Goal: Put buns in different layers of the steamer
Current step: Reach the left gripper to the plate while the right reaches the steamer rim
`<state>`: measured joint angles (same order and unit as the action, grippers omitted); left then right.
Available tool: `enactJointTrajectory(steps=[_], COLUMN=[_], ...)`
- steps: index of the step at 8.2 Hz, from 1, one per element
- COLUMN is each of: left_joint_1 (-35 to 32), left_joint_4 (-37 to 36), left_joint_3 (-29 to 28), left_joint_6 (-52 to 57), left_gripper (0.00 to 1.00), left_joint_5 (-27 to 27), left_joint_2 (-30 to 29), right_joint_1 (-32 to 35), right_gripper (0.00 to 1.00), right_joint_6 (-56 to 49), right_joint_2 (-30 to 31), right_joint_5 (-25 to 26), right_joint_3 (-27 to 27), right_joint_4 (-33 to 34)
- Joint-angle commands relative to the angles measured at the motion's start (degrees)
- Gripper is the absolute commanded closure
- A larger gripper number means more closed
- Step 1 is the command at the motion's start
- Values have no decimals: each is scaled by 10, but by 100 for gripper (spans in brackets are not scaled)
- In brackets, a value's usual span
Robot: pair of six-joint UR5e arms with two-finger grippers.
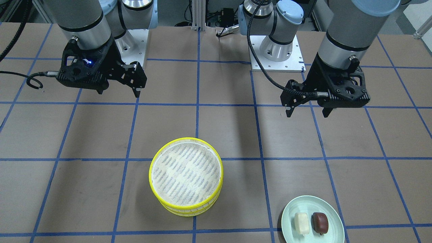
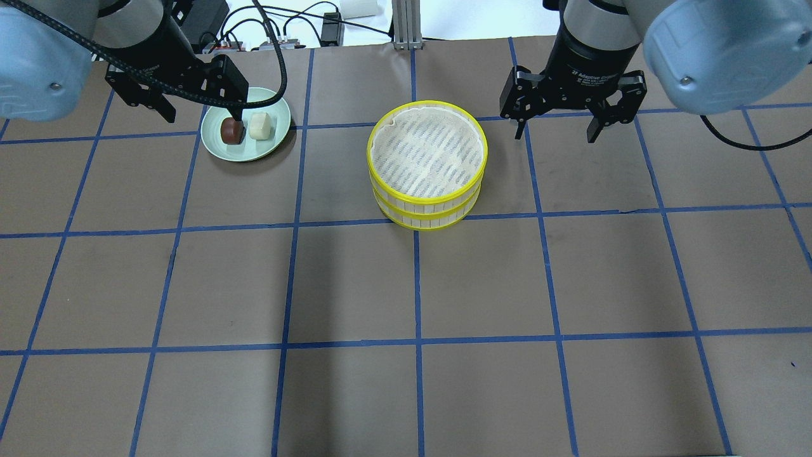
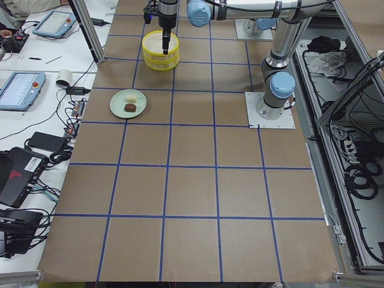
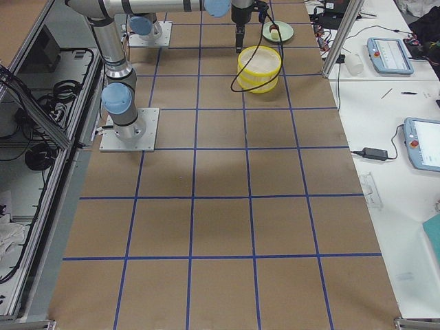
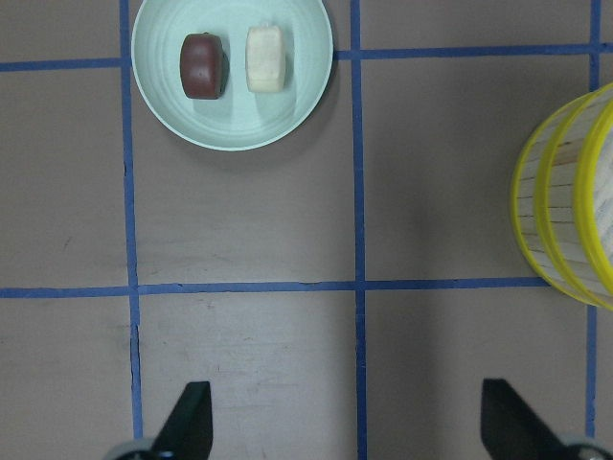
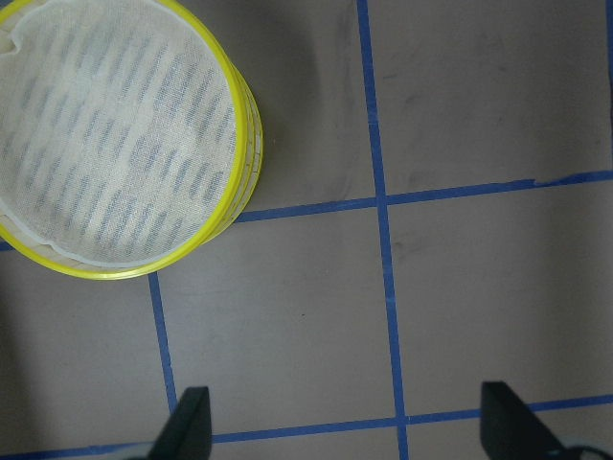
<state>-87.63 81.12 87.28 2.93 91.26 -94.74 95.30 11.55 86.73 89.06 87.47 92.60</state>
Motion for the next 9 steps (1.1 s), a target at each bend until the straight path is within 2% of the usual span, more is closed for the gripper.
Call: enactJointTrajectory(steps=[1,2,3,4,6,7,9], left_joint_1=[0,0,5,8,14,15,17], left_joint_4=[0,0,-4,-37,-151,-206,-303], left_joint_3=[1,0,0,2,24,25,25], left_joint_6=[0,1,4,16,29,29,30], left_gripper=[0,0,0,0,0,0,0], left_joint_5=[1,1,0,0,0,-1,0], left_joint_2=[0,-1,-6,-22,-74,-111,-180], right_joint_1=[0,0,1,1,3,3,11], right_gripper=[0,0,0,0,0,0,0], right_joint_6=[-10,-12,-40,-49,-37,-36,-11], right_joint_2=[3,0,-9,-33,-104,-128,-177], right_joint_5=[3,2,4,4,3,-1,-7], right_joint_3=[9,9,10,9,2,2,4], right_joint_4=[16,21,88,122,139,194,245])
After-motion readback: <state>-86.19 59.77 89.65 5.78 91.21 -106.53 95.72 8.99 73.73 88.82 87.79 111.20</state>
